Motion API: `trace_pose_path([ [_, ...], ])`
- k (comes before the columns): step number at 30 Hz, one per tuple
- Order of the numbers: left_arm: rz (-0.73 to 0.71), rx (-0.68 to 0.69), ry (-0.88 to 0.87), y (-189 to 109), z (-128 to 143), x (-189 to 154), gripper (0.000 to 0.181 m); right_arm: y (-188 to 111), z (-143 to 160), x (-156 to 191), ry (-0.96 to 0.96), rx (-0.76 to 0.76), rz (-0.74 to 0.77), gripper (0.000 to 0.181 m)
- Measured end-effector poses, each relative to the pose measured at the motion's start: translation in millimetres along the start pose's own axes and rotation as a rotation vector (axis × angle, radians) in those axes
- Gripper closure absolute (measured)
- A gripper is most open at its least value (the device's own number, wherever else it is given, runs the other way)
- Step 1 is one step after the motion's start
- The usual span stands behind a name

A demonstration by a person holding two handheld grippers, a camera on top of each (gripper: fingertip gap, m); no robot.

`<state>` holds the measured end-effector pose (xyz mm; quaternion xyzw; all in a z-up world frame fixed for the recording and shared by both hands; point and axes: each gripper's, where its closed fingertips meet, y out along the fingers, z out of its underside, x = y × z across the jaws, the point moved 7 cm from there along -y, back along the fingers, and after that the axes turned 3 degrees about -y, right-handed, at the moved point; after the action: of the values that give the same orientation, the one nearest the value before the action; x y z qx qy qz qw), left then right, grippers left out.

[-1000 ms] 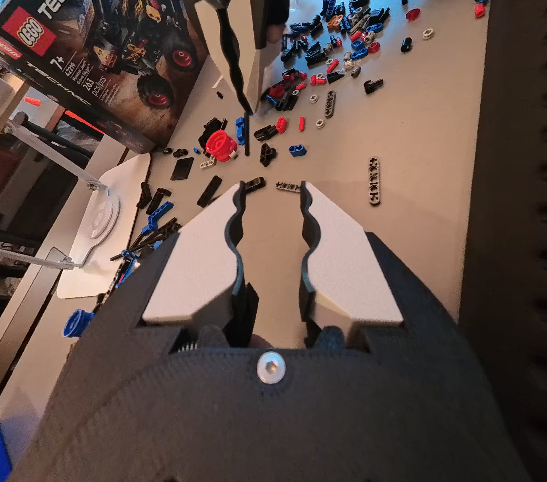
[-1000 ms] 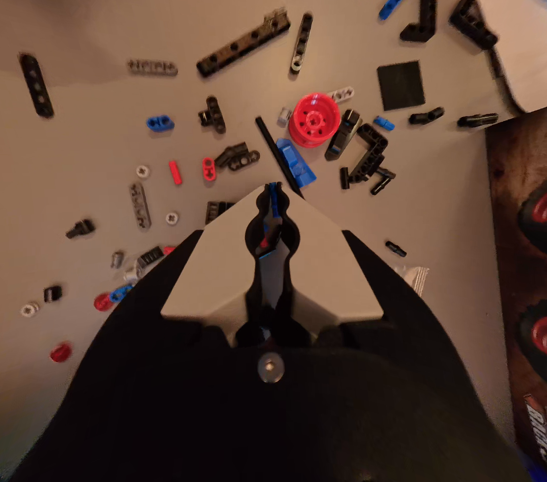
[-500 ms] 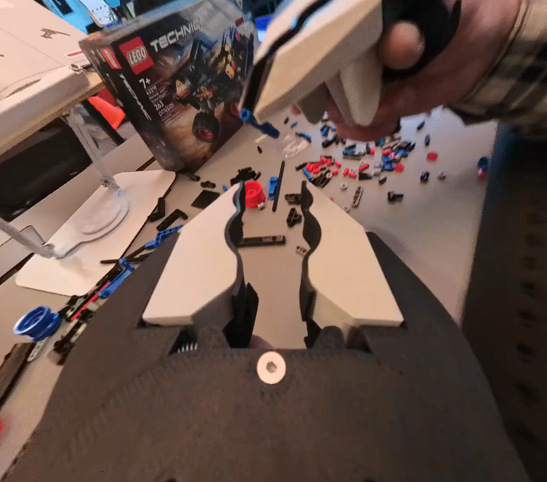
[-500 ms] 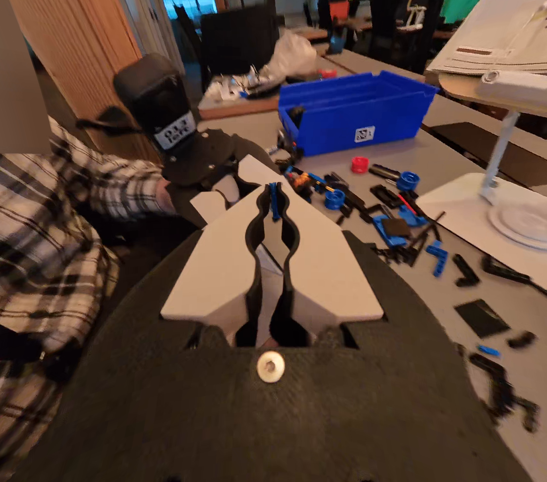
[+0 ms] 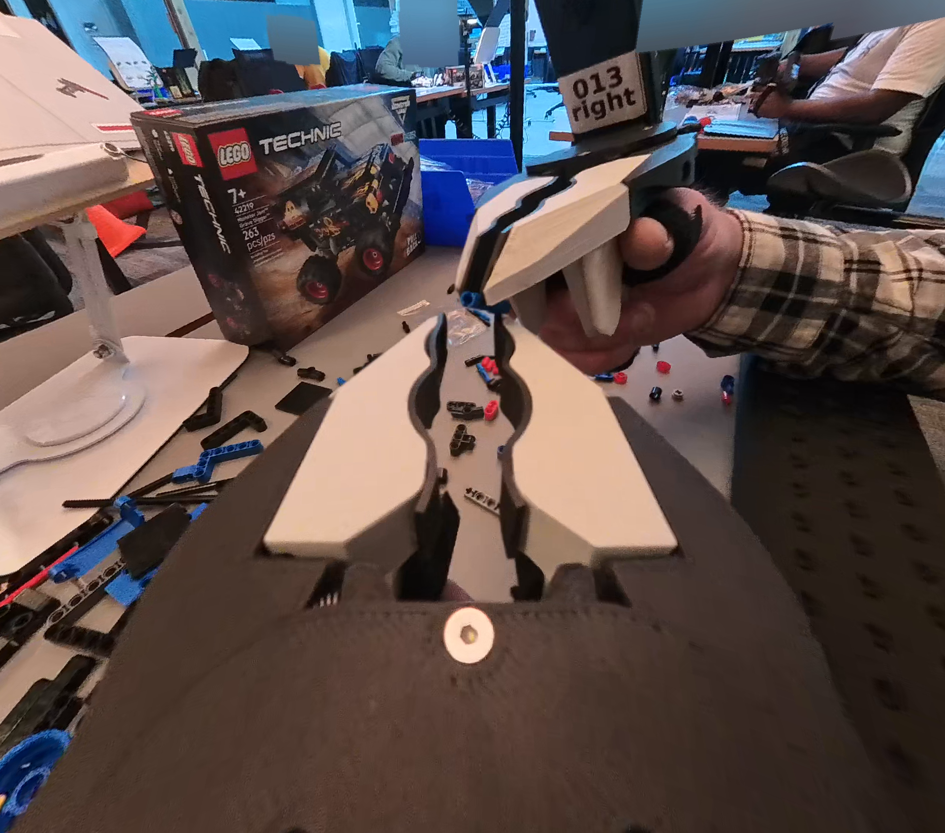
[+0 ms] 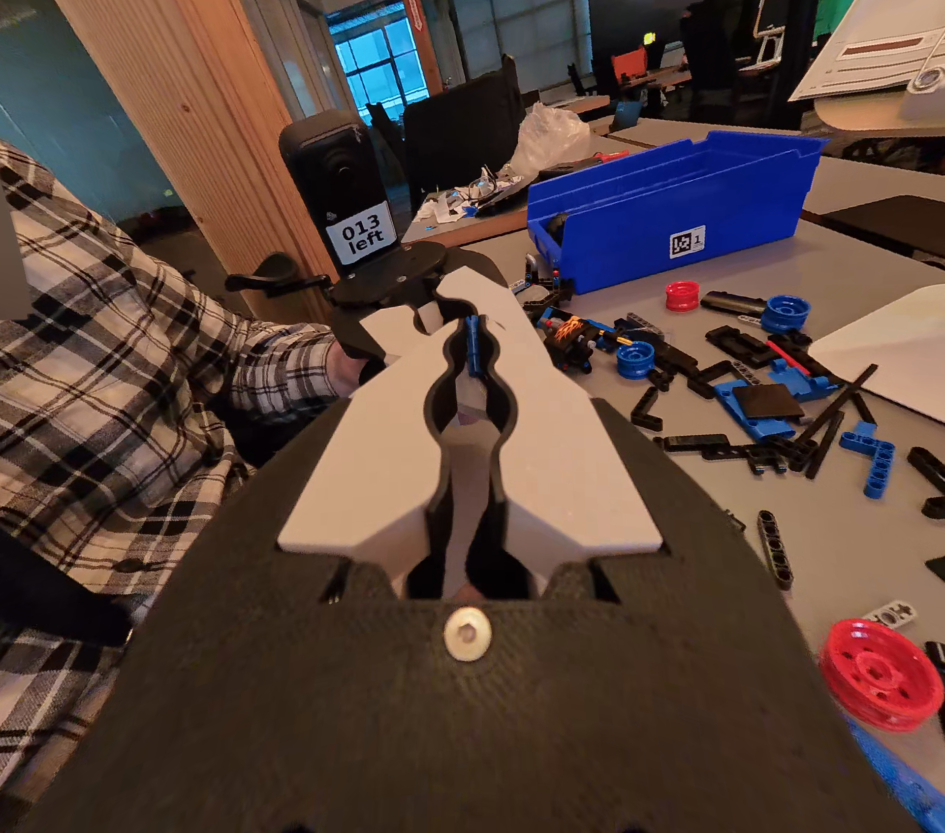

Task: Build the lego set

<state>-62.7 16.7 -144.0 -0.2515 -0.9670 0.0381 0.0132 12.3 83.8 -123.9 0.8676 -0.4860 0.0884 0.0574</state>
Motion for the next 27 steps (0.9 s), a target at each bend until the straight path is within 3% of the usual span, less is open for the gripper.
trace_pose_path([
  [8,0.101,-0.045,-0.086,-1.4,-1.6,-0.8,0.146,-5.7,-1.2,-4.5,0.055,-0.066,-0.015,0.181],
  [27,0.109,-0.101,-0.137,6.5,-7.8,-1.2,0.178,-9.0,-0.9,-8.9,0.159,-0.141,-0.075,0.181],
])
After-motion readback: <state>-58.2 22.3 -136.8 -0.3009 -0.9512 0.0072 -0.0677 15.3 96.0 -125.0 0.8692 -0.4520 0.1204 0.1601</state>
